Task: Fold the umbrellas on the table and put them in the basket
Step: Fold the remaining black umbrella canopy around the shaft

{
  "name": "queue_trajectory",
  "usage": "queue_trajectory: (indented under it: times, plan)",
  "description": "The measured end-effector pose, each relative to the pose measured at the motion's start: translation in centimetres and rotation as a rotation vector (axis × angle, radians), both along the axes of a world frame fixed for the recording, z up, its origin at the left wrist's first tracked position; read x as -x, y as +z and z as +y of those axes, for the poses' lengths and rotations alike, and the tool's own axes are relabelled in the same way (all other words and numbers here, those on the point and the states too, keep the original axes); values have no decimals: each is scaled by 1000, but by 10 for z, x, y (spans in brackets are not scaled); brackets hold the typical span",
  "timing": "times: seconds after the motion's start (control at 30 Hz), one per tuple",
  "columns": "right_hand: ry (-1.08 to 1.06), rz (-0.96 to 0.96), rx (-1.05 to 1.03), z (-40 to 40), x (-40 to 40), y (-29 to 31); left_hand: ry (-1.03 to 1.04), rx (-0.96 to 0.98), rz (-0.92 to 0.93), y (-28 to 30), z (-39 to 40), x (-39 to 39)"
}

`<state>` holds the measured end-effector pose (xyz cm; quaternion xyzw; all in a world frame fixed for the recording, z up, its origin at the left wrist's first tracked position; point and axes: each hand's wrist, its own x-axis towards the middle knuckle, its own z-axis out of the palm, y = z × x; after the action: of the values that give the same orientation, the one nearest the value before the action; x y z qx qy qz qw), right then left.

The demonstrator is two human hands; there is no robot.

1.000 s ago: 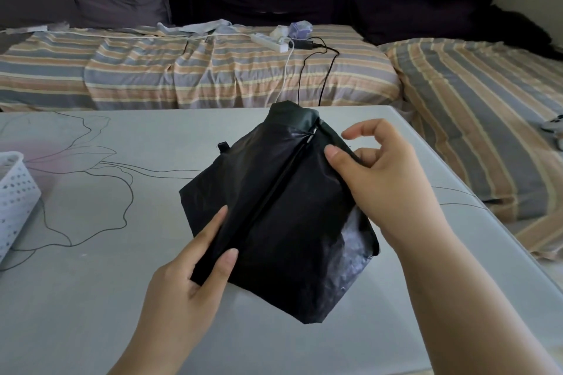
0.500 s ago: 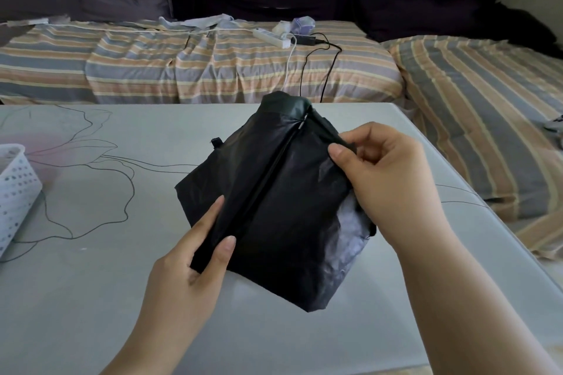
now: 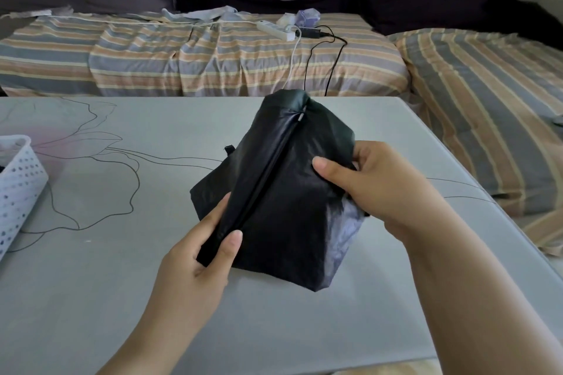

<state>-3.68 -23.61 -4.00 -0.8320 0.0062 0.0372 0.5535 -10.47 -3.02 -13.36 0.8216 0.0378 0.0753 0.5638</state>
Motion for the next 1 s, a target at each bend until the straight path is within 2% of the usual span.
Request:
queue_trajectory:
  times: [0.07,0.13,0.2,0.3,0.37,0.43,0.5,0.57,0.63,0.7,0.77,0.83,0.9,1.0]
  plan:
    - [-15,-95,-47,5,-1,-4,24,58,7,1,-2,-3]
    - [-121,-202,4,7,-5,-10,44,112,7,3,-3,-5]
    - [-164,-231,56,6,-7,-11,51,125,0,4,-5,-6]
    - [42,-40,93,-4,-9,-8,49,112,-4,4,-2,-5]
    - [82,24,80,-6,-10,-10,54,112,0,4,1,-6]
    - [23,0,71,-3,-11,-14,63,134,20,4,2,-9]
    - [-48,-50,166,-1,-11,-18,86,173,41,3,1,-10]
    - [-221,-198,236,-2,-8,-23,125,212,54,1,2,-10]
    - [-405,-240,108,0,-2,-30,175,265,56,2,3,-12]
    - [-455,5,-58,8,1,-42,225,337,61,4,5,-15]
    - [-310,348,-155,21,3,-53,255,418,74,9,6,-17]
    - [-151,547,-313,33,3,-61,272,489,94,16,6,-19]
    - [-98,565,-377,41,4,-62,279,536,119,21,7,-19]
    - [-86,457,-410,40,2,-64,294,582,156,25,10,-18]
